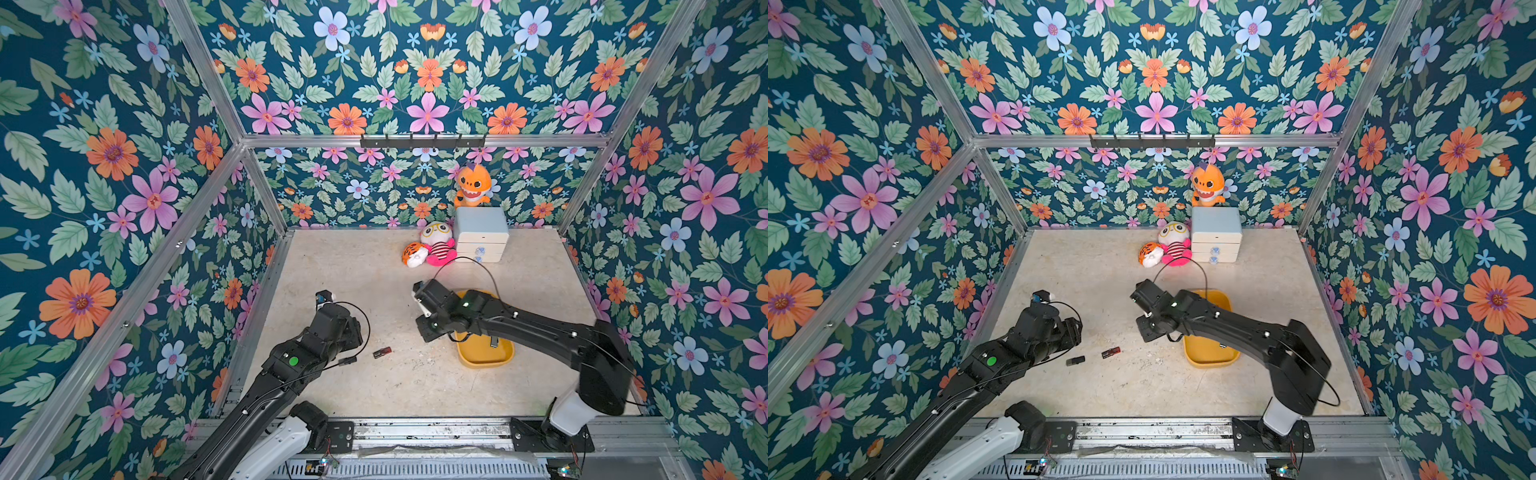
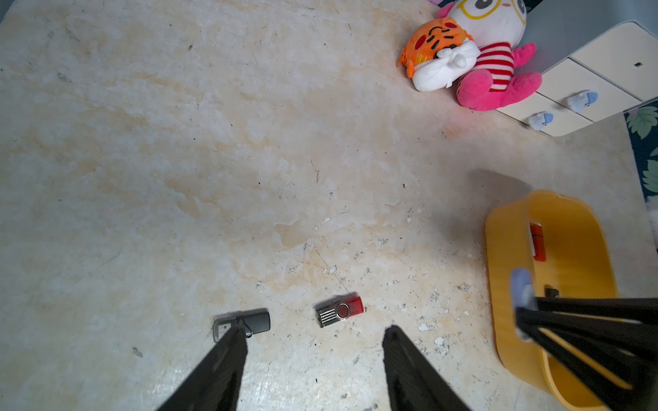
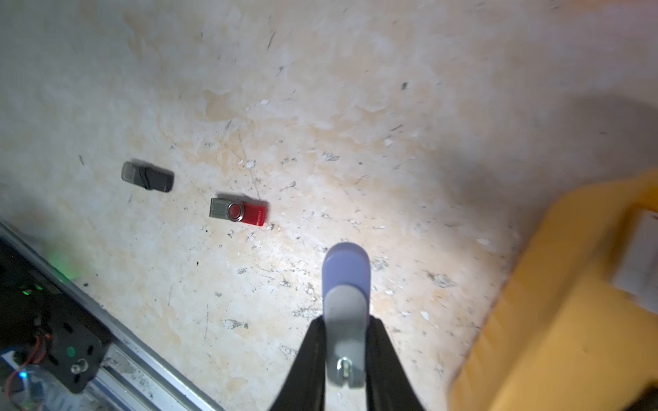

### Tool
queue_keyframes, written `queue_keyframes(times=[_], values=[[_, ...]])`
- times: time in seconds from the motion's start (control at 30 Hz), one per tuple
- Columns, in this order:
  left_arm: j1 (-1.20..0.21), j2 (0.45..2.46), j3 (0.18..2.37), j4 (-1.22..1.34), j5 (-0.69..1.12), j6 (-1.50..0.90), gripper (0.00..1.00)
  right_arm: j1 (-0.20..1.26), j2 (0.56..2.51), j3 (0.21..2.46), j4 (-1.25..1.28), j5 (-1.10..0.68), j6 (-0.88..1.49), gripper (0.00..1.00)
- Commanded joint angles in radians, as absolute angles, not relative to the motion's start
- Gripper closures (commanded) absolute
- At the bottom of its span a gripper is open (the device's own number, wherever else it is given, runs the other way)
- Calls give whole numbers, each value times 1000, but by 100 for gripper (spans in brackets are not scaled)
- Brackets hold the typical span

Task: Put the usb flash drive into the storage box
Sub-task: Place the USB flash in the storage box.

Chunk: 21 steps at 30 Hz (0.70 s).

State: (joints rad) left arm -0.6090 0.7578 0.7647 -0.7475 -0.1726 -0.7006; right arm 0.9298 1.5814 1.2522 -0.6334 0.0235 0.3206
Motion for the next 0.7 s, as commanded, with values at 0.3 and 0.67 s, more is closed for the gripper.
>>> queue_keyframes(times=[0.3, 0.67], values=[[-609, 793, 764, -721, -154, -680, 34, 612, 1244, 906, -722, -22, 470, 99], [-609, 792, 762, -720, -151, -680, 33, 594, 1450, 873, -685, 43, 491, 97]])
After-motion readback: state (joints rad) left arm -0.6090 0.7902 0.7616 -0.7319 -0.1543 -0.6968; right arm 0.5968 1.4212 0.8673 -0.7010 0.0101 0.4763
